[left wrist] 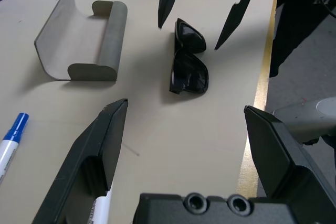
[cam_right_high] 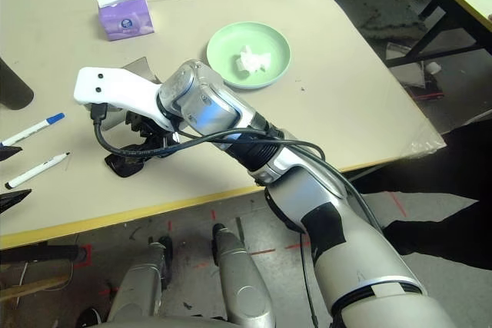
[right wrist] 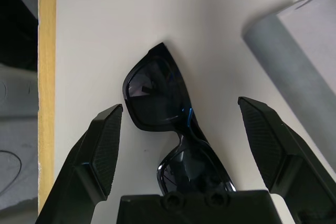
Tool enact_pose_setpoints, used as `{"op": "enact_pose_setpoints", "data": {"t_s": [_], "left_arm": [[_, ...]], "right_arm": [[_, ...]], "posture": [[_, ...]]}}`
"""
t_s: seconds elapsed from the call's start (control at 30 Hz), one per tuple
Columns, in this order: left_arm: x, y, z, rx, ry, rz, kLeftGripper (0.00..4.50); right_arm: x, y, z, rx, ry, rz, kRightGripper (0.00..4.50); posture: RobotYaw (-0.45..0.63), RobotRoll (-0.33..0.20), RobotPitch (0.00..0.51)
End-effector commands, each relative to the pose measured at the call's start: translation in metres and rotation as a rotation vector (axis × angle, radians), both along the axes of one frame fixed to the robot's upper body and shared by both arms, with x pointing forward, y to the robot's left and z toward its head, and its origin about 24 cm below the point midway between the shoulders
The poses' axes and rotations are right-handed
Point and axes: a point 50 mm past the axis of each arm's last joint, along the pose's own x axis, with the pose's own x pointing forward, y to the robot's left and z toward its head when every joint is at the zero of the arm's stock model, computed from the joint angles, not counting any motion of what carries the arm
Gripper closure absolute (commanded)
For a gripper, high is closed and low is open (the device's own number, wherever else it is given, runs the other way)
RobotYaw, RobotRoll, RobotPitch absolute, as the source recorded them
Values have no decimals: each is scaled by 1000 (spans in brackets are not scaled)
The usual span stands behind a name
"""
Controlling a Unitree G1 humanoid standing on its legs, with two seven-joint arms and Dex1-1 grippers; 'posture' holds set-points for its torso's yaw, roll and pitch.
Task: Organize and tidy the items on the table.
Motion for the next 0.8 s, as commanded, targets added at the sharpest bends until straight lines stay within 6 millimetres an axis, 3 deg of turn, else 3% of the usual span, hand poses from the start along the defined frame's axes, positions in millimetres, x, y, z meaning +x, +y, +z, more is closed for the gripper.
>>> {"op": "enact_pose_setpoints", "data": {"t_s": [0.03,0.57,0.8], "left_arm": [[-5,1,-1,3,-3,5,0],[-9,-2,-3,-12,-6,11,0],[-9,-3,-3,-20,-11,21,0]], "right_arm": [[-4,1,-11,-50,-26,56,20],[-1,-6,-16,-138,-144,161,20],[-1,1,-15,-131,-185,180,20]], "posture": [[-81,0,283],[-74,0,280],[-74,0,277]]}}
